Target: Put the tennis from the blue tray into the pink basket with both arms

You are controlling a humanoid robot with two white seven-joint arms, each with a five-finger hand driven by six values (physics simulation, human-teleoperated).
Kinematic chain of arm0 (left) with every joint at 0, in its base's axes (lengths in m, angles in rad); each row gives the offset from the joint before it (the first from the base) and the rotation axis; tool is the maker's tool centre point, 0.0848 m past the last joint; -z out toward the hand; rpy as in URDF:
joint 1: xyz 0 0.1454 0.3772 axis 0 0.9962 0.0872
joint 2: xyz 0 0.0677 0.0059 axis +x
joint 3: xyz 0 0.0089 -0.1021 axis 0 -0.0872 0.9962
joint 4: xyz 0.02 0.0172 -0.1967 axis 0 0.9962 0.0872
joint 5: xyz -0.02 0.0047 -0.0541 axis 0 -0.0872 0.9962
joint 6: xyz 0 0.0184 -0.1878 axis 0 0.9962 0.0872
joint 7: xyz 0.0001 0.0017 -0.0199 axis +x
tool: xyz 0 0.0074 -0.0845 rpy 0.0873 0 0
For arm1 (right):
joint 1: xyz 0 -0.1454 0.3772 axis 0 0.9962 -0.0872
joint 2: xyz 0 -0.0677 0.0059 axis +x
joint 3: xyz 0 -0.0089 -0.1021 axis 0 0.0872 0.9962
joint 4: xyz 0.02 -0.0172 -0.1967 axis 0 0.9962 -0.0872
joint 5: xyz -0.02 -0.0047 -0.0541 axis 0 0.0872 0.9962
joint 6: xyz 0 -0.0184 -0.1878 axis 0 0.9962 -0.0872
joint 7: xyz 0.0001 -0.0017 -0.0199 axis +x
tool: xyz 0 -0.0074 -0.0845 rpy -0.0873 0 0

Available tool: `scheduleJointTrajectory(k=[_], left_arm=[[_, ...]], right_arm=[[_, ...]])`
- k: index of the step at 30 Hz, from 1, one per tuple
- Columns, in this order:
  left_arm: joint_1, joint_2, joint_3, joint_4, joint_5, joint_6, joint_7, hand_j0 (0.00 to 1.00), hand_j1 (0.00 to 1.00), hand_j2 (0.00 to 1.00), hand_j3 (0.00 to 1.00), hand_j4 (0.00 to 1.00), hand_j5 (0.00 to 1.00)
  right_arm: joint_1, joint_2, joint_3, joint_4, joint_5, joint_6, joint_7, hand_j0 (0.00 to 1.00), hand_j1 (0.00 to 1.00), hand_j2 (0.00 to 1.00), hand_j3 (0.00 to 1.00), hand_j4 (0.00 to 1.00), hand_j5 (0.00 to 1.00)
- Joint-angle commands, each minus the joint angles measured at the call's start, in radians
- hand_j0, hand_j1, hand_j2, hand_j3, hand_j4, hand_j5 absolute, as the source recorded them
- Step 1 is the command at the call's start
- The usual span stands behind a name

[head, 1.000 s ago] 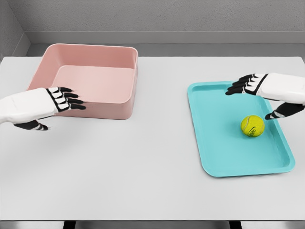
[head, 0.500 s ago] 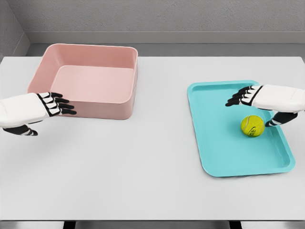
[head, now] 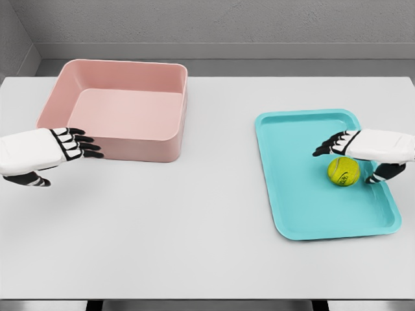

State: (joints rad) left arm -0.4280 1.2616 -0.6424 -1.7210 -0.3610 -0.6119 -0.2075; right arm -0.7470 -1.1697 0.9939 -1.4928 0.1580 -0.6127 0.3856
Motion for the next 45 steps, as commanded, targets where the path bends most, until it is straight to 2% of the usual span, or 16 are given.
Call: scheduleJointTrajectory(k=[1,12,24,28,38,45], left_arm=[[0.002,0.009,0.0,-0.002,0.005,0.001,0.0,1.0,1.0,1.0,1.0,1.0,1.0],[0.009,0.005,0.0,-0.006,0.004,0.001,0.0,1.0,1.0,1.0,1.0,1.0,1.0],[0.014,0.005,0.0,-0.008,0.001,0.001,-0.001,1.0,1.0,1.0,1.0,1.0,1.0],[0.015,0.005,0.0,-0.006,0.001,0.001,-0.001,1.0,1.0,1.0,1.0,1.0,1.0],[0.015,0.005,0.0,-0.008,0.001,0.001,-0.001,1.0,1.0,1.0,1.0,1.0,1.0],[0.018,0.005,0.0,-0.006,-0.001,0.001,-0.001,1.0,1.0,1.0,1.0,1.0,1.0]], right_arm=[[0.0,0.013,0.005,0.009,0.009,0.002,-0.001,1.0,1.0,1.0,1.0,1.0,1.0],[0.015,0.067,0.005,0.078,0.032,0.002,0.001,1.0,1.0,1.0,1.0,1.0,1.0],[0.026,0.088,0.005,0.128,0.052,0.002,-0.002,1.0,1.0,1.0,1.0,1.0,1.0],[0.026,0.091,0.005,0.128,0.081,0.002,-0.004,0.87,0.87,0.87,0.87,0.87,0.87],[0.028,0.093,0.005,0.128,0.084,0.002,-0.004,0.79,0.79,0.79,0.79,0.79,0.79],[0.026,0.093,0.002,0.128,0.091,0.002,-0.004,0.68,0.68,0.68,0.68,0.68,0.68]])
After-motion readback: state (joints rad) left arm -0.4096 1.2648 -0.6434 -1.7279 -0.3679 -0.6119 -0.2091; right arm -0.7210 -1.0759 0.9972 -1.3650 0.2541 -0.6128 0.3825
